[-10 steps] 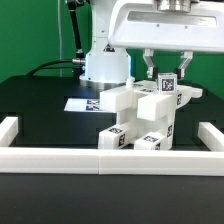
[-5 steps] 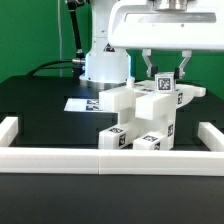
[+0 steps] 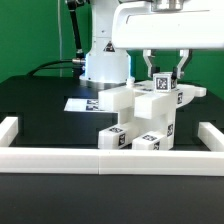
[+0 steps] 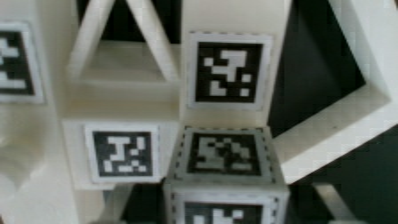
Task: Assemble chair
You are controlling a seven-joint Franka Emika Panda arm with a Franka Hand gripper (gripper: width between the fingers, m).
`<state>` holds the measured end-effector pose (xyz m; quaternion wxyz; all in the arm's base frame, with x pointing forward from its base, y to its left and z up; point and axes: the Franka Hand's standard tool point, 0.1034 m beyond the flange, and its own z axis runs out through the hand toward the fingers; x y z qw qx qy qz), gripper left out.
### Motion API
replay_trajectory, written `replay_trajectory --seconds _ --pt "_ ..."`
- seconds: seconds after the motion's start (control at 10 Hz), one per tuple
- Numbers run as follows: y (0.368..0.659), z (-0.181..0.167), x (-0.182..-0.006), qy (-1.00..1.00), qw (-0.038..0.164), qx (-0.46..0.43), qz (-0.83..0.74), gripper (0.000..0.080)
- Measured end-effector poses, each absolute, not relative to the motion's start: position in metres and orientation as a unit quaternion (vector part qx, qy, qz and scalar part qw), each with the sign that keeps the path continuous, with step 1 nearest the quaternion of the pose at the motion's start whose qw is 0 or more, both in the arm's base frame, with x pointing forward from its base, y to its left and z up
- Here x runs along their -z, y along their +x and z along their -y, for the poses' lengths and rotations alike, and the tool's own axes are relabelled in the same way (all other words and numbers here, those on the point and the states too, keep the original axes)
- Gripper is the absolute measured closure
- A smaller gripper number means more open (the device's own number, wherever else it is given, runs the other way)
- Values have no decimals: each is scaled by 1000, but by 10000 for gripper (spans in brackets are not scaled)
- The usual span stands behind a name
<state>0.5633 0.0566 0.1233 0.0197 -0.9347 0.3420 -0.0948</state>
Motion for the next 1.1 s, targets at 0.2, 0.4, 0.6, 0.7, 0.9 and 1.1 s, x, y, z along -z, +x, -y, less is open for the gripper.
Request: replay_trajectory --seconds 0.2,0.4,0.6,0.7,0.9,1.1 --pt "563 -58 -123 -910 29 92 -402 512" --pt "563 -59 -123 -887 37 89 -452 512" --pt "562 -61 -122 -860 44 85 -501 512" --pt "562 -62 -122 -842 48 83 -530 512" --pt "562 -62 -121 -832 51 81 -546 512" --pt "562 -62 -120 -849 48 83 -520 436"
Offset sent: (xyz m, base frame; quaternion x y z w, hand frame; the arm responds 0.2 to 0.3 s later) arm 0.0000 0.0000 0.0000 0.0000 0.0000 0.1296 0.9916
